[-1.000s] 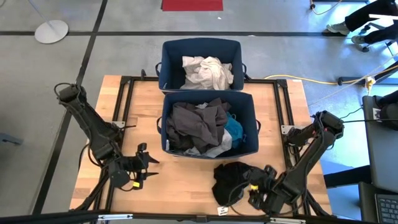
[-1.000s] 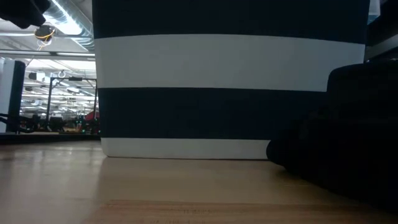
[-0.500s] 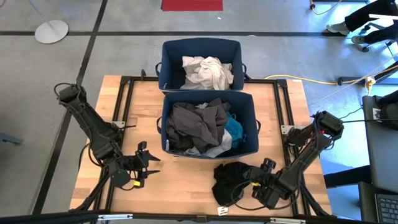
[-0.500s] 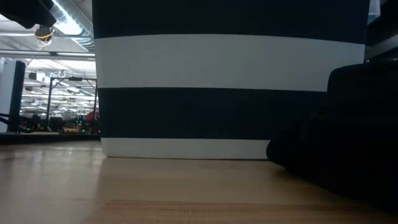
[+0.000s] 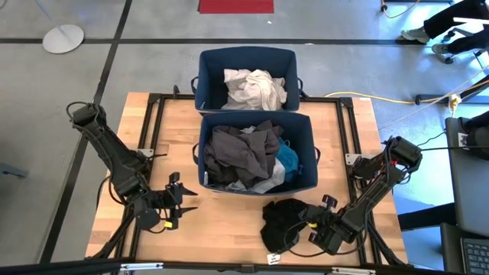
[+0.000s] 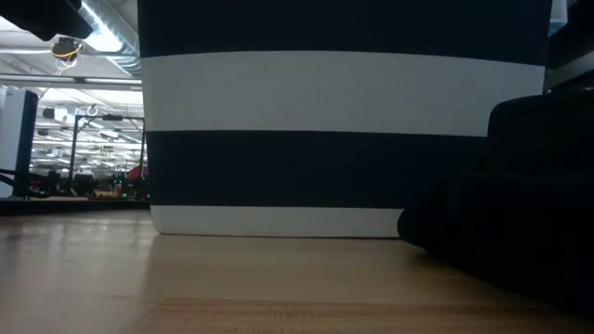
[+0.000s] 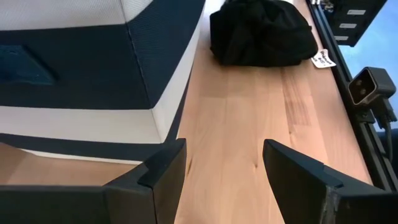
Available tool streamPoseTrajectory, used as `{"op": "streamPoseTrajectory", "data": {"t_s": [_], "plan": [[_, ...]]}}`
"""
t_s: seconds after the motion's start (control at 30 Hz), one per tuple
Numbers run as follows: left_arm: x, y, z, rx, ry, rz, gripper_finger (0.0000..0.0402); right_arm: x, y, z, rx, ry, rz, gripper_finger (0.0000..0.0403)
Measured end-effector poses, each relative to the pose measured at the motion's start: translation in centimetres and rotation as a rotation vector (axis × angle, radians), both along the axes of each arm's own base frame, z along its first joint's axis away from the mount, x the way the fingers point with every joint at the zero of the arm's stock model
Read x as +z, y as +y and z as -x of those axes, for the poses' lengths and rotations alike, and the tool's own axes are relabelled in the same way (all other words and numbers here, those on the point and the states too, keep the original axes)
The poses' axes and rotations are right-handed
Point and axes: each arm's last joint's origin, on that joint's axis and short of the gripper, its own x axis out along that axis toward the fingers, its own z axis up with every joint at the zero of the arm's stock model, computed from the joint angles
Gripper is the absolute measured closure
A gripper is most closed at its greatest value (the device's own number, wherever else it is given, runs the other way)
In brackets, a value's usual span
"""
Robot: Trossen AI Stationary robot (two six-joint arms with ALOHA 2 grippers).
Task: Sort clothes
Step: Put the black boxer into the top blue laundry bin
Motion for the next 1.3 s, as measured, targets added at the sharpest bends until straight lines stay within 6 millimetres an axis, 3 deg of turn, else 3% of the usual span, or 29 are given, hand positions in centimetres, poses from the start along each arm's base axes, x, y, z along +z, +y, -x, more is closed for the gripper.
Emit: {"op": "streamPoseTrajectory", "data": {"t_s": [0.07, 0.13, 0.3, 0.47, 0.63, 0.8, 1.0, 1.3], "plan": [[0.0, 0.0, 0.0, 0.0, 0.0, 0.0, 0.02, 0.4, 0.3, -0.2, 0.007, -0.008, -0.01, 0.0351], [0.0, 0.0, 0.0, 0.0, 0.0, 0.001, 0.02, 1.1, 0.8, -0.5, 0.03, -0.015, -0.026, 0.0387], [0.0, 0.0, 0.0, 0.002, -0.001, 0.004, 0.02, 4.4, 2.0, -1.2, 0.043, 0.03, -0.072, 0.0378], [0.0, 0.0, 0.0, 0.001, -0.002, 0.0, 0.02, 9.7, 3.1, -1.9, 0.068, 0.032, -0.095, 0.0396], [0.0, 0.0, 0.0, 0.003, -0.003, -0.001, 0.02, 15.0, 3.3, -2.5, 0.097, -0.108, -0.057, 0.039], [0.0, 0.0, 0.0, 0.002, -0.003, -0.003, 0.02, 19.1, 3.2, -3.0, 0.151, -0.299, 0.01, 0.0397], [0.0, 0.0, 0.0, 0.001, -0.003, -0.005, 0.02, 22.7, 3.0, -3.4, 0.208, -0.492, 0.115, 0.0396], [0.0, 0.0, 0.0, 0.003, -0.005, -0.007, 0.02, 26.4, 2.4, -4.5, 0.266, -0.698, 0.27, 0.0393]]}}
